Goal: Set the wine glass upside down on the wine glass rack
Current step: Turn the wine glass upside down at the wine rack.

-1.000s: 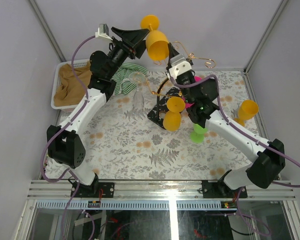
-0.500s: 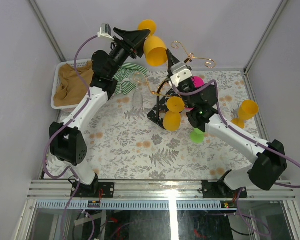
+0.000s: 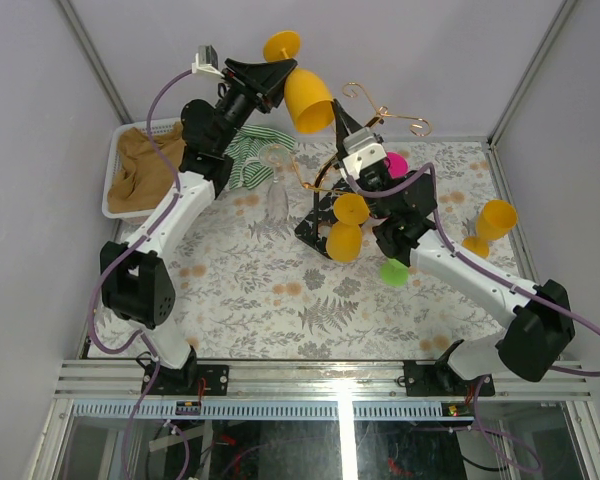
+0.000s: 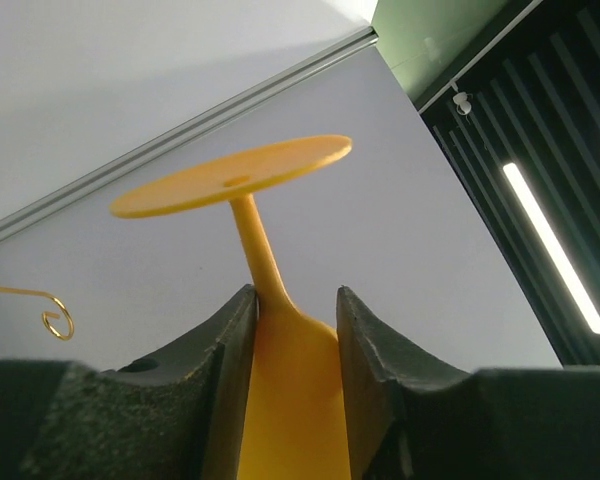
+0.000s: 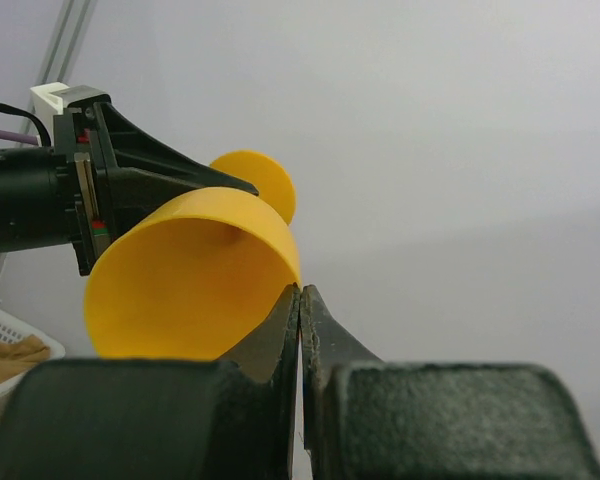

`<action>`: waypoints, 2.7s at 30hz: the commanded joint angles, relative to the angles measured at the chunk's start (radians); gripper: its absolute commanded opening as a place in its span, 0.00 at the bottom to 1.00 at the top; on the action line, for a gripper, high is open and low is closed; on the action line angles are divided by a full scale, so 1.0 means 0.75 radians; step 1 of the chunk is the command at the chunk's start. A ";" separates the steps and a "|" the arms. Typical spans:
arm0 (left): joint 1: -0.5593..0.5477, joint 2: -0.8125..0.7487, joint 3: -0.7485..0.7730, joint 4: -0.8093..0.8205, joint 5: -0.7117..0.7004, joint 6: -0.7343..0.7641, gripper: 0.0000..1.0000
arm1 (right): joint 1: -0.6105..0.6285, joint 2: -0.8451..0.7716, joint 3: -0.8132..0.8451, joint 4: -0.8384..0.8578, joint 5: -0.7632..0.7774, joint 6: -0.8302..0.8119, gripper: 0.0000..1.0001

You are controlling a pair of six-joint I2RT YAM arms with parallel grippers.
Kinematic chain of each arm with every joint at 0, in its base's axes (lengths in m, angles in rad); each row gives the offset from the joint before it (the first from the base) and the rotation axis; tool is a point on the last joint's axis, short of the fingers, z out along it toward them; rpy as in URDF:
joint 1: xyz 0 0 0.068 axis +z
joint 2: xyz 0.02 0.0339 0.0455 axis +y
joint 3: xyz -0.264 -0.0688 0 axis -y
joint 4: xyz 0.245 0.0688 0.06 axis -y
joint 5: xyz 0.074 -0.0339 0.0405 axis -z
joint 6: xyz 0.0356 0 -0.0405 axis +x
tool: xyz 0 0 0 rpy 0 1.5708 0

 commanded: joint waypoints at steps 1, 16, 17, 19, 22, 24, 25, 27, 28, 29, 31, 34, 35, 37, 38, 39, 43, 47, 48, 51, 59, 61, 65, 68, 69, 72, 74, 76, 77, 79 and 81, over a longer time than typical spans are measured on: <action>-0.005 0.002 0.054 0.112 0.043 0.017 0.29 | 0.015 -0.050 -0.004 0.120 -0.012 -0.013 0.02; 0.013 -0.069 0.046 0.120 0.024 0.212 0.16 | 0.015 -0.063 -0.049 0.127 0.150 -0.123 0.42; 0.016 -0.083 0.046 0.101 0.022 0.248 0.15 | 0.014 -0.065 -0.052 0.126 0.159 -0.128 0.44; 0.022 -0.115 0.044 0.061 0.015 0.336 0.15 | 0.015 -0.066 -0.055 0.126 0.177 -0.142 0.49; 0.032 -0.161 0.042 0.004 0.001 0.478 0.13 | 0.015 -0.067 -0.057 0.124 0.214 -0.159 0.61; 0.039 -0.192 0.040 -0.049 -0.019 0.564 0.13 | 0.013 -0.068 -0.063 0.126 0.241 -0.176 0.70; 0.041 -0.205 0.040 -0.077 -0.028 0.620 0.13 | 0.014 -0.069 -0.067 0.127 0.257 -0.183 0.75; 0.043 -0.237 0.037 -0.159 -0.061 0.743 0.13 | 0.015 -0.072 -0.071 0.128 0.294 -0.195 0.88; 0.045 -0.253 0.037 -0.196 -0.078 0.812 0.13 | 0.015 -0.074 -0.069 0.124 0.321 -0.196 0.94; 0.047 -0.266 0.038 -0.250 -0.103 0.886 0.13 | 0.014 -0.082 -0.064 0.112 0.350 -0.193 0.99; 0.054 -0.282 0.040 -0.349 -0.147 1.034 0.13 | 0.013 -0.095 -0.035 0.052 0.406 -0.180 0.99; 0.062 -0.289 0.026 -0.506 -0.273 1.240 0.12 | 0.012 -0.102 0.052 -0.140 0.503 -0.151 0.99; 0.070 -0.286 0.017 -0.540 -0.301 1.291 0.12 | 0.011 -0.099 0.084 -0.198 0.532 -0.139 0.99; 0.094 -0.274 -0.009 -0.575 -0.314 1.378 0.09 | 0.004 -0.090 0.163 -0.337 0.588 -0.104 0.99; 0.110 -0.266 -0.023 -0.581 -0.316 1.417 0.06 | -0.001 -0.086 0.197 -0.406 0.600 -0.076 0.99; 0.127 -0.260 -0.041 -0.573 -0.319 1.456 0.03 | -0.009 -0.082 0.231 -0.473 0.606 -0.051 0.99; 0.191 -0.223 -0.134 -0.455 -0.328 1.607 0.00 | -0.039 -0.078 0.322 -0.645 0.613 0.043 0.99; 0.216 -0.180 -0.187 -0.329 -0.274 1.701 0.00 | -0.064 -0.094 0.316 -0.663 0.607 0.064 0.99; 0.216 -0.173 -0.217 -0.285 -0.251 1.730 0.00 | -0.071 -0.098 0.308 -0.663 0.608 0.067 0.99; 0.215 -0.147 -0.298 -0.146 -0.166 1.802 0.00 | -0.089 -0.106 0.297 -0.663 0.604 0.073 0.99; 0.227 -0.043 -0.437 0.210 0.121 1.876 0.00 | -0.127 -0.097 0.282 -0.669 0.589 0.083 0.99; 0.252 0.001 -0.406 0.218 0.238 1.846 0.00 | -0.132 -0.091 0.279 -0.671 0.588 0.084 0.99; 0.328 0.120 -0.306 0.314 0.503 1.645 0.00 | -0.147 -0.089 0.270 -0.671 0.582 0.082 0.99; 0.350 0.193 -0.235 0.322 0.605 1.614 0.00 | -0.161 -0.086 0.262 -0.671 0.581 0.078 0.99; 0.351 0.207 -0.213 0.297 0.627 1.627 0.00 | -0.165 -0.085 0.261 -0.671 0.583 0.076 0.99; 0.349 0.246 -0.162 0.270 0.688 1.648 0.00 | -0.181 -0.076 0.262 -0.669 0.579 0.065 0.99; 0.350 0.273 -0.142 0.288 0.732 1.637 0.00 | -0.189 -0.067 0.268 -0.667 0.578 0.059 0.99; 0.350 0.300 -0.133 0.323 0.762 1.617 0.00 | -0.196 -0.058 0.276 -0.669 0.574 0.055 0.99; 0.350 0.310 -0.130 0.347 0.774 1.605 0.00 | -0.199 -0.052 0.282 -0.673 0.569 0.053 0.99; 0.350 0.339 -0.126 0.401 0.799 1.572 0.00 | -0.204 -0.041 0.295 -0.682 0.563 0.049 0.99; 0.350 0.368 -0.121 0.474 0.830 1.531 0.00 | -0.205 -0.031 0.308 -0.689 0.559 0.043 0.99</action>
